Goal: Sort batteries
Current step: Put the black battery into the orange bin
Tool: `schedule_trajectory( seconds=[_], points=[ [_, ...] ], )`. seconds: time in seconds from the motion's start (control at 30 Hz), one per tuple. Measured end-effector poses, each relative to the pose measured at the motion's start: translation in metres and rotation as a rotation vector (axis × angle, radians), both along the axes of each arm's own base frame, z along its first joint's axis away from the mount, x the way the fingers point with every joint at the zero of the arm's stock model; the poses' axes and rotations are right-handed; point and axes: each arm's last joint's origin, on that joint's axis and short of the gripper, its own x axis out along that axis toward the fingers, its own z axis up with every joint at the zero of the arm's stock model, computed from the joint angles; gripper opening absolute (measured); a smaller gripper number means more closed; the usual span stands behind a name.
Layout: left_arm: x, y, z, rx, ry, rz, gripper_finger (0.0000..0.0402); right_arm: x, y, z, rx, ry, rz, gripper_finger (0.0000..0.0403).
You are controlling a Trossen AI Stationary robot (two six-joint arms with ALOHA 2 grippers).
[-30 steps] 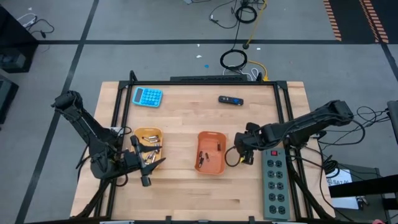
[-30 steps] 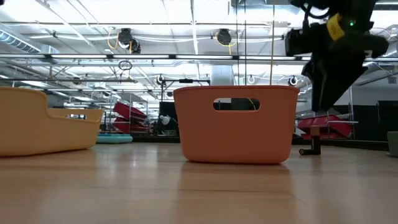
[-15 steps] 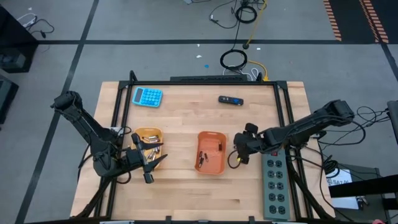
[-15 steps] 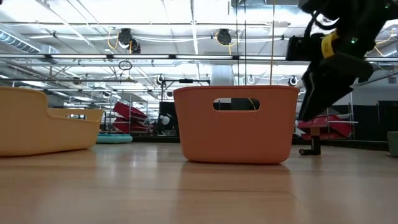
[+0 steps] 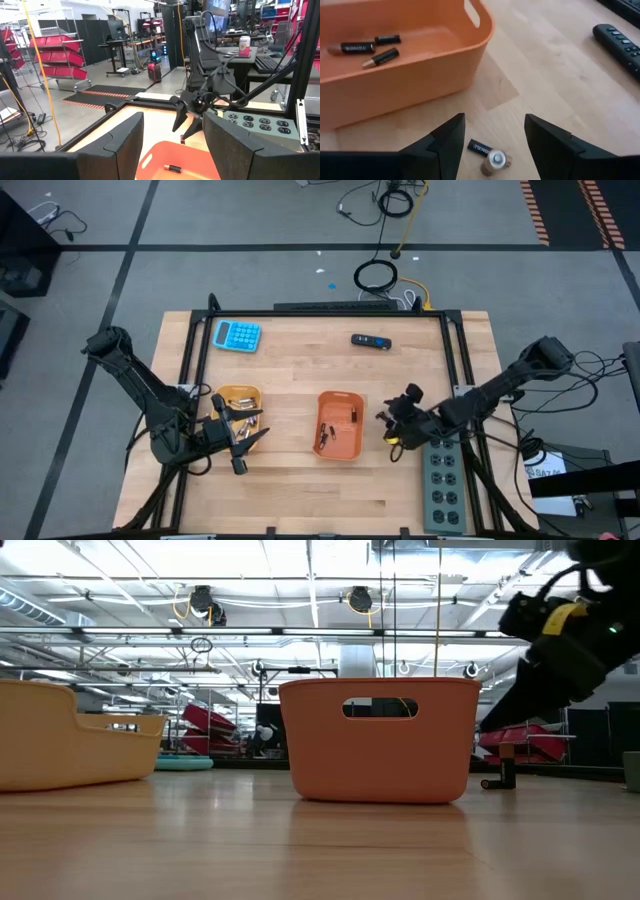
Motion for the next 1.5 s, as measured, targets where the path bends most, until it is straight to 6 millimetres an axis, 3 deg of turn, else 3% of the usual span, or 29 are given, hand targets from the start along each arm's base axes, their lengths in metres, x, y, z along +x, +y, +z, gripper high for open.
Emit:
schedule_trajectory(
  seconds=[0.4,1.17,1.33,1.5],
  points=[
    [0.000,0.000,-0.001,0.010,0.009,0.000,0.0214,-0.022,0.002,-0.032,-0.001,-0.272,-0.081,0.0199],
    [0.000,0.000,-0.002,0.015,0.013,0.000,0.0214,-0.018,0.005,-0.072,-0.029,-0.196,-0.108,0.0195],
    [0.000,0.000,-0.002,0.019,0.016,0.000,0.0214,-0.017,0.006,-0.074,-0.032,-0.191,-0.110,0.0147],
    [0.000,0.000,-0.003,0.030,0.026,0.000,0.0214,-0.017,0.006,-0.074,-0.024,-0.186,-0.104,0.0052]
  ],
)
